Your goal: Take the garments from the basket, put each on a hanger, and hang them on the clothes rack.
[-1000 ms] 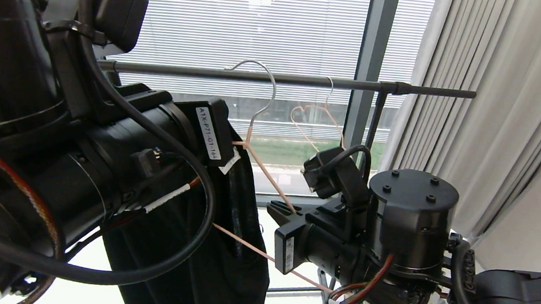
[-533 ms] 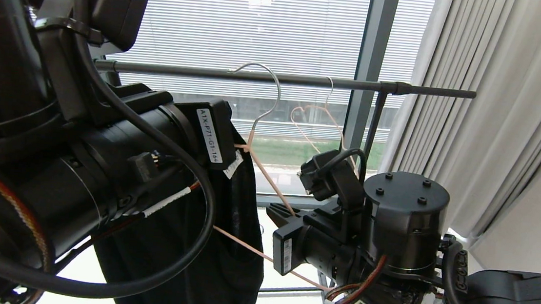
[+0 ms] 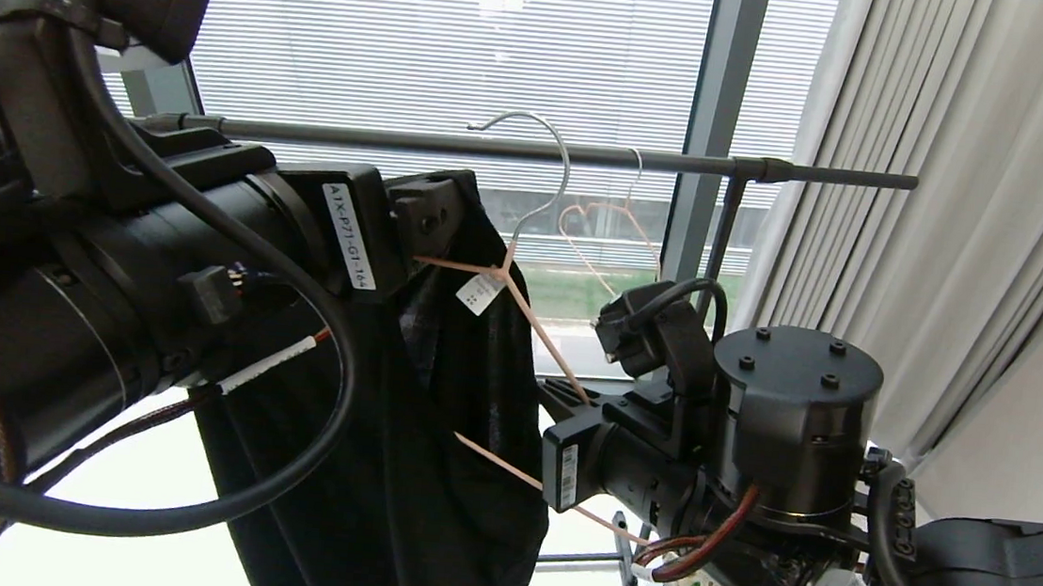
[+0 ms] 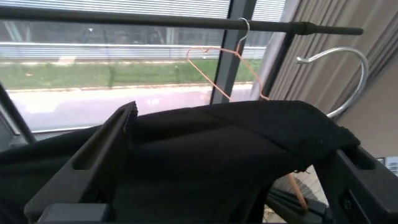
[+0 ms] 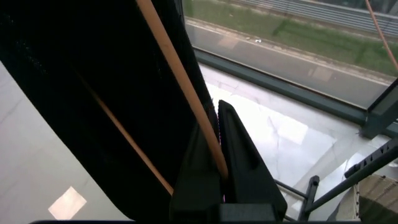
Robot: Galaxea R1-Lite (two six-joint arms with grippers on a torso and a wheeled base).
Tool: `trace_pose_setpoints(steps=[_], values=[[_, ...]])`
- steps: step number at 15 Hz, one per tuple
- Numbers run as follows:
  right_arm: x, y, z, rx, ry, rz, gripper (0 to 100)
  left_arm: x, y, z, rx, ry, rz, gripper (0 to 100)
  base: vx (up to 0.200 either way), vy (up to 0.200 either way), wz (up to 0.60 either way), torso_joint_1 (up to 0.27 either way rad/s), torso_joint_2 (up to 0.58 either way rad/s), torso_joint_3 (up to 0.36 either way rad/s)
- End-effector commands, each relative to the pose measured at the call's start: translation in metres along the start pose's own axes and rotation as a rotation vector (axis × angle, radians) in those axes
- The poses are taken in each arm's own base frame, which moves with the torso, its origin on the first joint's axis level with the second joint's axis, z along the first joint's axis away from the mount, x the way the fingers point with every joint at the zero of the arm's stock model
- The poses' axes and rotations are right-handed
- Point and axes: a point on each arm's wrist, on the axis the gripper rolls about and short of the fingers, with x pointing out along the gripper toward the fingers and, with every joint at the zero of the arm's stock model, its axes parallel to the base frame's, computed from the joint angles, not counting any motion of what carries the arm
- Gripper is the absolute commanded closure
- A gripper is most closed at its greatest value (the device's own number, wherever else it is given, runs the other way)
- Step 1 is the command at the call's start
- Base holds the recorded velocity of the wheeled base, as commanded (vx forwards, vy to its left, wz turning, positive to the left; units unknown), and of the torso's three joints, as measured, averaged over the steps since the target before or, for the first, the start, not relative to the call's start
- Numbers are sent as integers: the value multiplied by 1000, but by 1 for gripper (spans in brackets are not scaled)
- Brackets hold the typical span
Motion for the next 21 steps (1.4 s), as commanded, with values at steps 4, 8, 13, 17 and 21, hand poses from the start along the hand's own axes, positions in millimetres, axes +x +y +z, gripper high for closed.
trace_pose_setpoints(steps=[4, 8, 13, 17, 21], values=[[-3, -6, 6, -18, -19, -14, 100, -9, 22, 0, 121, -9, 58, 0, 0, 0, 0, 0, 0, 0], [-3, -7, 7, -21, -25, -30, 100, -15, 21, -3, 222, -4, 11, 0, 0, 0, 0, 0, 0, 0], [-4, -7, 13, -81, -92, -42, 100, -13, 19, -10, 286, 16, 2, 0, 0, 0, 0, 0, 0, 0], [-17, -24, 5, -179, -95, -63, 100, -22, 25, -12, 286, 13, 1, 0, 0, 0, 0, 0, 0, 0], [-54, -63, -4, -291, -62, 59, 100, -45, 43, -24, 286, 4, -188, 0, 0, 0, 0, 0, 0, 0]])
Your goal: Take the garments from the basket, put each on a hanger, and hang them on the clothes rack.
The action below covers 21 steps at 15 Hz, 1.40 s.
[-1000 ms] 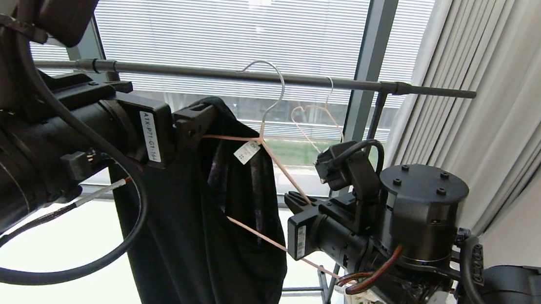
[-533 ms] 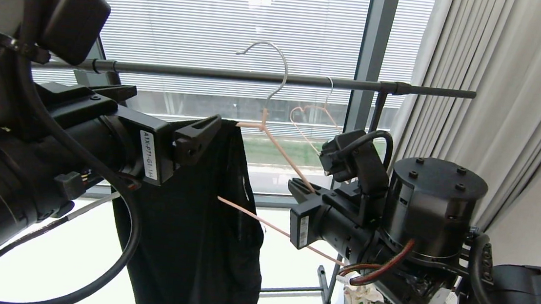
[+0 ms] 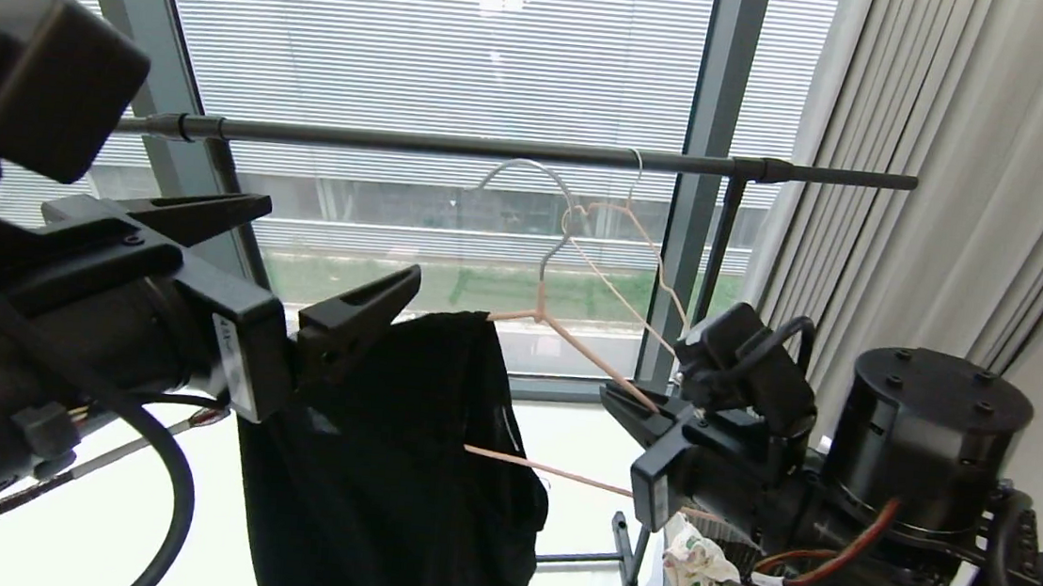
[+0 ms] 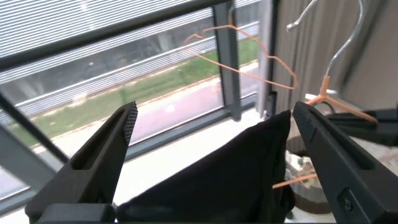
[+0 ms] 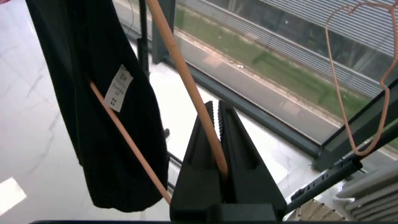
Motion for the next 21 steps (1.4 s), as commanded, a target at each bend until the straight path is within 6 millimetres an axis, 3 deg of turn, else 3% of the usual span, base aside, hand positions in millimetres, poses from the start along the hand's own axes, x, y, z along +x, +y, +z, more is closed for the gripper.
trace_pose_setpoints(steps=[1, 5, 9, 11, 12, 16, 21], values=[[-30, -21, -3, -57, -11, 33, 100, -18, 6, -12, 1, -17, -89, 0, 0, 0, 0, 0, 0, 0], [-52, -23, -19, -147, 17, 110, 100, -25, -3, -42, 79, 24, -299, 0, 0, 0, 0, 0, 0, 0], [-67, -17, -34, -176, -14, 121, 100, -28, -13, -54, 86, 35, -485, 0, 0, 0, 0, 0, 0, 0], [-70, -15, -34, -183, -20, 132, 100, -27, -15, -58, 90, 51, -497, 0, 0, 0, 0, 0, 0, 0], [-75, -6, -34, -217, -32, 173, 100, -20, -22, -70, 104, 115, -517, 0, 0, 0, 0, 0, 0, 0], [-74, 4, -32, -228, -44, 216, 100, -19, -43, -75, 133, 141, -624, 0, 0, 0, 0, 0, 0, 0], [-78, 14, -28, -263, -73, 256, 100, -15, -47, -93, 162, 229, -584, 0, 0, 0, 0, 0, 0, 0]])
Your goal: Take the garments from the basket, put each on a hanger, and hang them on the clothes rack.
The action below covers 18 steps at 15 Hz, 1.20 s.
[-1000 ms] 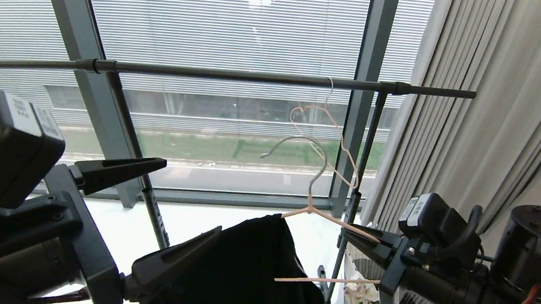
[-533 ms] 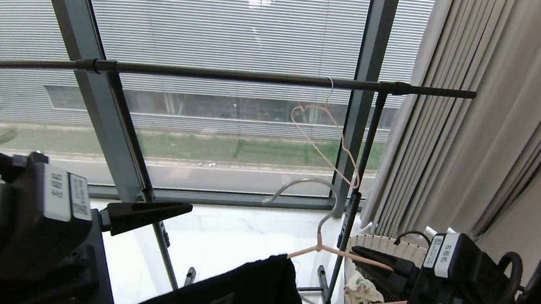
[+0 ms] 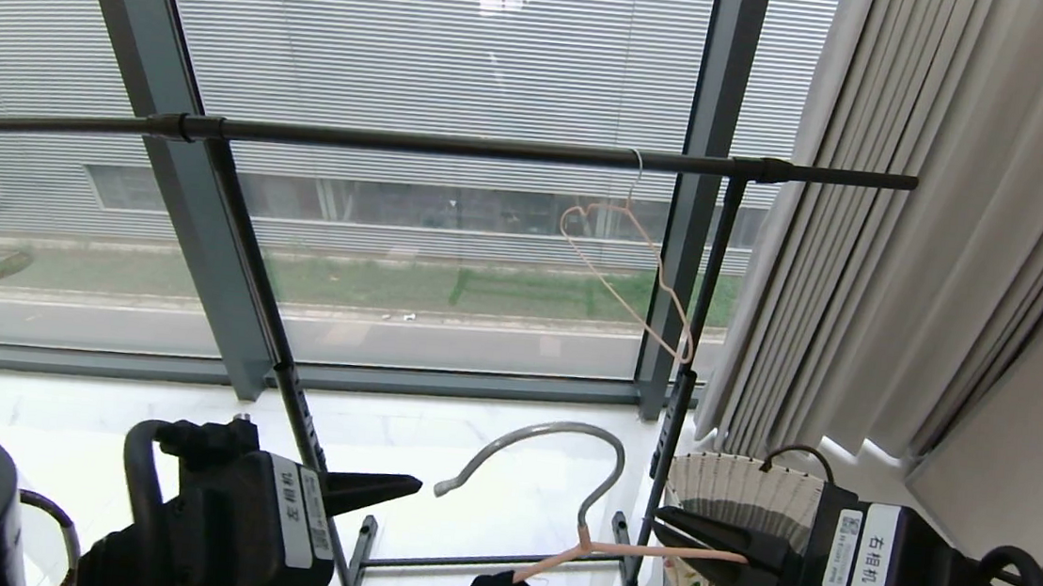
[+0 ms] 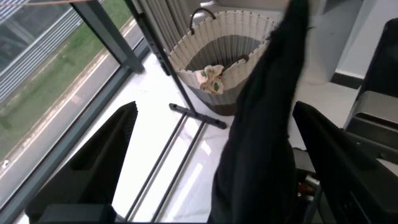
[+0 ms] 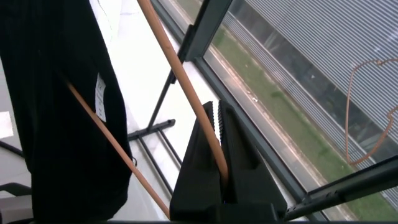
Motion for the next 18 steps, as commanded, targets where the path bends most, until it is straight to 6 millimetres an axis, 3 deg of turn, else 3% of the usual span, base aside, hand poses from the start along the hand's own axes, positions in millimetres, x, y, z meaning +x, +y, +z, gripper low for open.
trace_pose_setpoints(steps=[1, 6, 7, 17, 18], values=[[0, 7, 4, -8, -18, 30, 100, 7, -1, -4, 2, 42, 11, 0, 0, 0, 0, 0, 0, 0], [1, 16, 9, -13, -33, 52, 100, 8, -2, -5, 16, 50, 23, 0, 0, 0, 0, 0, 0, 0], [1, 16, 9, -13, -34, 55, 100, 8, -2, -5, 16, 50, 23, 100, 0, 0, 0, 0, 0, 0], [-1, 17, 9, -20, -33, 57, 100, 7, -3, -2, 20, 32, 11, 100, 0, 0, 0, 0, 0, 0], [-1, 17, 8, -20, -27, 46, 0, 7, -3, -2, 19, 30, 14, 100, 0, 0, 0, 0, 0, 0]])
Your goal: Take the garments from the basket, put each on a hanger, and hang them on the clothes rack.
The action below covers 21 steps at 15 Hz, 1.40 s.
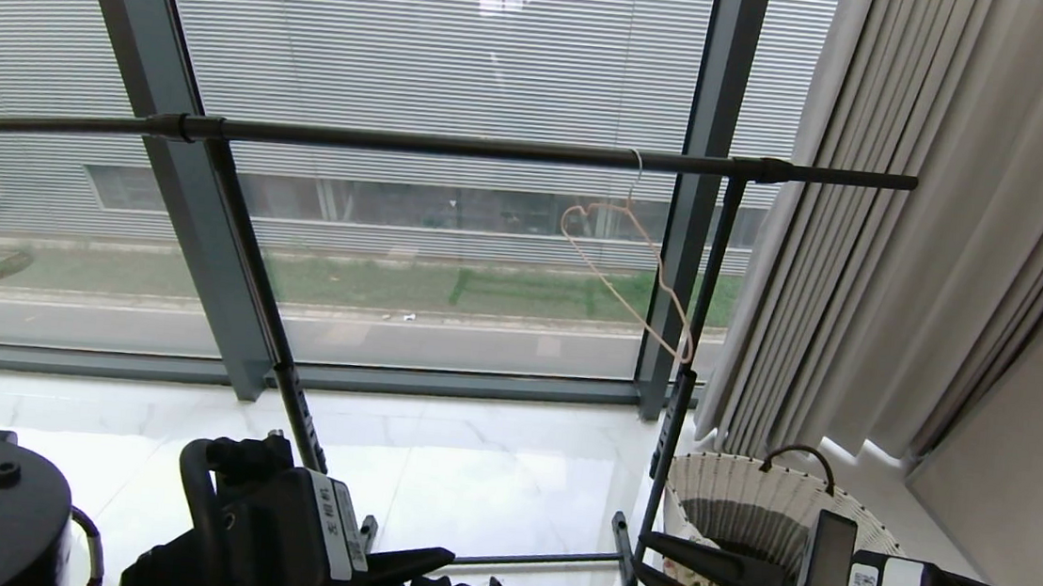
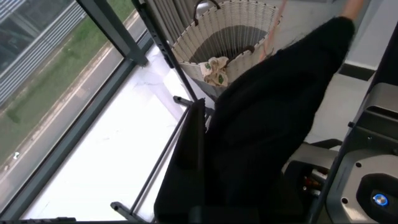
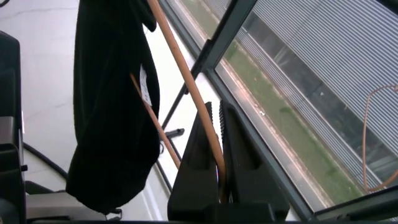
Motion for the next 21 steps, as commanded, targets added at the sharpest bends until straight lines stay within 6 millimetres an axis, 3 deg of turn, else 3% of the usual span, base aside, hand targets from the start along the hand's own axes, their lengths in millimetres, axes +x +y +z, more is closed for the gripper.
trace_pose_setpoints(steps=[1, 6, 11, 15, 17, 21], values=[[0, 0, -1, -1, 10, -4, 0, -1, 0, 1, -2, -6, 5, 100, 0, 0, 0, 0, 0, 0], [0, 0, -1, 0, 9, -10, 0, -1, 2, 0, -11, -3, 19, 100, 0, 0, 0, 0, 0, 0], [-2, 1, -3, 0, 20, -13, 0, -3, 31, -9, -200, 36, 199, 100, 0, 0, 0, 0, 0, 0], [2, 5, -14, 48, 69, 12, 0, -11, 40, 8, -244, -46, 240, 100, 0, 0, 0, 0, 0, 0], [13, 7, -21, 168, 112, 6, 0, -14, 43, 15, -243, -75, 251, 100, 0, 0, 0, 0, 0, 0], [71, 2, -34, 558, 177, -245, 0, -19, 47, 29, -228, -131, 262, 100, 0, 0, 0, 0, 0, 0]])
